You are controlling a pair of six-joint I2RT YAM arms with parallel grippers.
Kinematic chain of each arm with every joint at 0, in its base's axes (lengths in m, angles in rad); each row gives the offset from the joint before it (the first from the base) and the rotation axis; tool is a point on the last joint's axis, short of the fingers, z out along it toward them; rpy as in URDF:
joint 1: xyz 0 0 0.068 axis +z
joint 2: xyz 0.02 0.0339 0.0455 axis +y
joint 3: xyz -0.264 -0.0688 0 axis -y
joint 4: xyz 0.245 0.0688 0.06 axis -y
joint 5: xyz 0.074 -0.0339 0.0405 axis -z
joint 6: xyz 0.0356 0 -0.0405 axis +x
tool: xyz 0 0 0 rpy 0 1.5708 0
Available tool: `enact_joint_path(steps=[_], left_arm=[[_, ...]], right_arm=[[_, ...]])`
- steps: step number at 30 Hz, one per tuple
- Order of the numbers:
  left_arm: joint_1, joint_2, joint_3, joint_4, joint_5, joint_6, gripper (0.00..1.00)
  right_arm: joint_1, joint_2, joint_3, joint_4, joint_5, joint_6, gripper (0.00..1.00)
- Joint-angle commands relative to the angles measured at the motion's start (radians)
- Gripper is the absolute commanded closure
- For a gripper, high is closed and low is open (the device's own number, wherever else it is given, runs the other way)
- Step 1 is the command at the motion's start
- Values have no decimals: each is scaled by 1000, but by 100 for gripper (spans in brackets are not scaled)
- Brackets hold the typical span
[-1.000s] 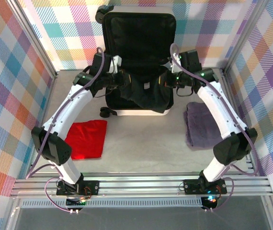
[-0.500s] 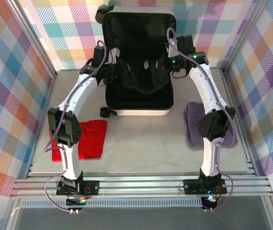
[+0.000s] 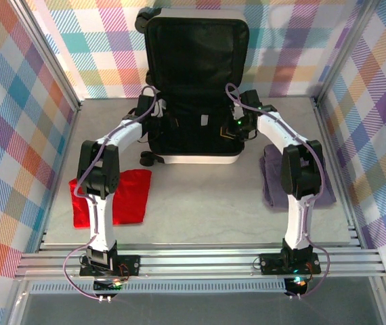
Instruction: Pack the luggage
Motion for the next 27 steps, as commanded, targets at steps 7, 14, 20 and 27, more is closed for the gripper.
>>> enact_joint_path(steps=[7, 14, 20, 27], left_arm=[[19, 29, 33, -37, -100, 23, 98], [22, -11, 45, -44, -124, 35, 47], [33, -46, 133, -108, -130, 44, 38], [35, -93, 203, -143, -124, 54, 33]], right_arm=[[5, 43, -1, 41, 45, 30, 83], [3, -12, 14, 24, 93, 10, 50], [-3, -44, 64, -19, 147, -6, 33], [-5, -100, 71, -26, 162, -19, 30]])
